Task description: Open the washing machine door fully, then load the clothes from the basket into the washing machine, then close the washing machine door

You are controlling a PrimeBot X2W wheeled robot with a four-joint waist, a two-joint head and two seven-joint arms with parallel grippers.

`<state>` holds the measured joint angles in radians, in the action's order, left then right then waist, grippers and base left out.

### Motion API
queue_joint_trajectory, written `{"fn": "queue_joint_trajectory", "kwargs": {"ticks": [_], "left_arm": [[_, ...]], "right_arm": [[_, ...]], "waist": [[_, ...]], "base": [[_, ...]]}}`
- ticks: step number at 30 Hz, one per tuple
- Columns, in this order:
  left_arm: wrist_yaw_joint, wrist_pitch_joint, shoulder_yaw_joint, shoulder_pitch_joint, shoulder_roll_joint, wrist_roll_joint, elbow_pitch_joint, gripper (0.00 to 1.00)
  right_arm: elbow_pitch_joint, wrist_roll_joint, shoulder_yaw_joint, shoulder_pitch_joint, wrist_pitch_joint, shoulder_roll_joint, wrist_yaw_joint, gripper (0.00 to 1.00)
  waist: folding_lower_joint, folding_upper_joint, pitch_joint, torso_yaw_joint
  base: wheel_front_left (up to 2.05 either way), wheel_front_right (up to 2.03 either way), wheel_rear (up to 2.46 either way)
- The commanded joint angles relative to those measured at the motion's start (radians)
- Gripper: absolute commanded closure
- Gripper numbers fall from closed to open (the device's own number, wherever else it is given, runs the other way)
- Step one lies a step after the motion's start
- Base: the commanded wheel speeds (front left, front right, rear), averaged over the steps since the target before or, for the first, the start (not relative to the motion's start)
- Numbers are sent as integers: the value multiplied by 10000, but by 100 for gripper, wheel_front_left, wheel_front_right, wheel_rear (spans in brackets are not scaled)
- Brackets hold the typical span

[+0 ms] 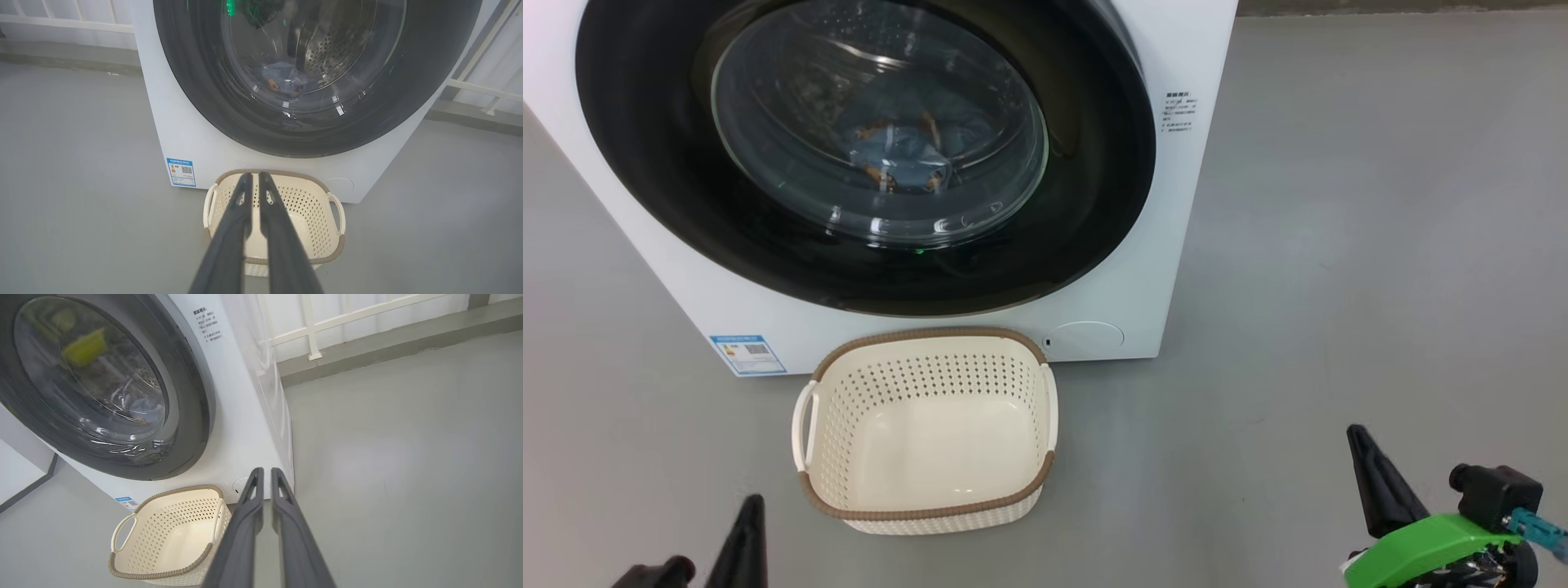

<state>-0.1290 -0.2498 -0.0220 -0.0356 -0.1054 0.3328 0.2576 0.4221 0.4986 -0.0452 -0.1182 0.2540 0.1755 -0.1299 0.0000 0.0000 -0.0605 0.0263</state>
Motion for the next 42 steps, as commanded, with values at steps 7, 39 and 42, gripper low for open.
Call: {"fn": "queue_joint_trajectory", "kwargs": {"ticks": [7, 39, 42], "left_arm": [[15, 223, 160, 188, -121, 844, -185, 100], [43, 1131, 483, 541, 57, 4015, -191, 100], [46, 1220, 514, 574, 75, 4322, -191, 100]], "right_arm": [[-295, 742, 160, -157, -244, 47, -1, 100], [-663, 3499, 541, -122, -1156, -299, -3, 100], [-700, 3767, 578, -117, -1245, -332, -3, 100]], "waist": [[5, 0, 48, -17], [0, 0, 191, -83], [0, 0, 206, -89]], "base": [[0, 0, 0], [0, 0, 0], [0, 0, 0]]}}
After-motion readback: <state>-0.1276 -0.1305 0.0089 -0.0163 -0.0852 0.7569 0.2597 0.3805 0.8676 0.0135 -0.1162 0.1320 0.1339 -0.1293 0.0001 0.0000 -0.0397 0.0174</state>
